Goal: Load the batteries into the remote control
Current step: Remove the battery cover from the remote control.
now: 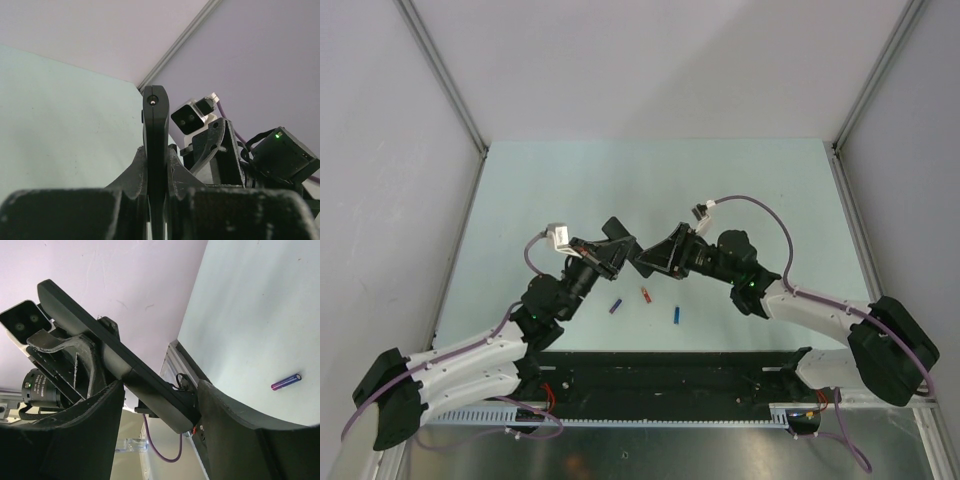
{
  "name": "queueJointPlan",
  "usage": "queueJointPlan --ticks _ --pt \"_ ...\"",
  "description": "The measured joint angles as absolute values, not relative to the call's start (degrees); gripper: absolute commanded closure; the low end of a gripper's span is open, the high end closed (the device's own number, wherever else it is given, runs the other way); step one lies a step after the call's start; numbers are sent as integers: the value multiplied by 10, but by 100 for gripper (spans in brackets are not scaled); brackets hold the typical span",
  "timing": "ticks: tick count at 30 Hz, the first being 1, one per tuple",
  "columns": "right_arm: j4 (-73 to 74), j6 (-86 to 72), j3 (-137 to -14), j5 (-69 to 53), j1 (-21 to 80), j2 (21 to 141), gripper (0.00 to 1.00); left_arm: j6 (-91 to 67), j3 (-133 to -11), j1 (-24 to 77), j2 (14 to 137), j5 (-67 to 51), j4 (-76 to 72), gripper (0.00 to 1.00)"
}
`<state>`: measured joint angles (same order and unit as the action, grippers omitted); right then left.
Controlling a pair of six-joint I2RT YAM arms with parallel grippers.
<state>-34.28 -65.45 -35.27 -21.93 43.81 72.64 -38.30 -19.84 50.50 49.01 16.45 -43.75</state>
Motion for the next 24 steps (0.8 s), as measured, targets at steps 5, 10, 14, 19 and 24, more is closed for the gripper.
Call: queueJointPlan --ticks 5,10,14,19,24 --pt "-354 -660 -353 -220 438 738 34 -374 -198 506 486 170 -436 100" --pt "-354 -660 -353 -221 440 739 34 -374 -198 506 481 178 -436 100" --pt "-353 -660 -353 -221 441 739 37 -374 -198 506 479 179 -436 100" --pt "-353 -658 -354 -223 441 739 52 -374 -198 506 479 182 -436 100" --pt "-356 -657 -355 -226 441 738 58 -377 -198 506 475 189 -436 100"
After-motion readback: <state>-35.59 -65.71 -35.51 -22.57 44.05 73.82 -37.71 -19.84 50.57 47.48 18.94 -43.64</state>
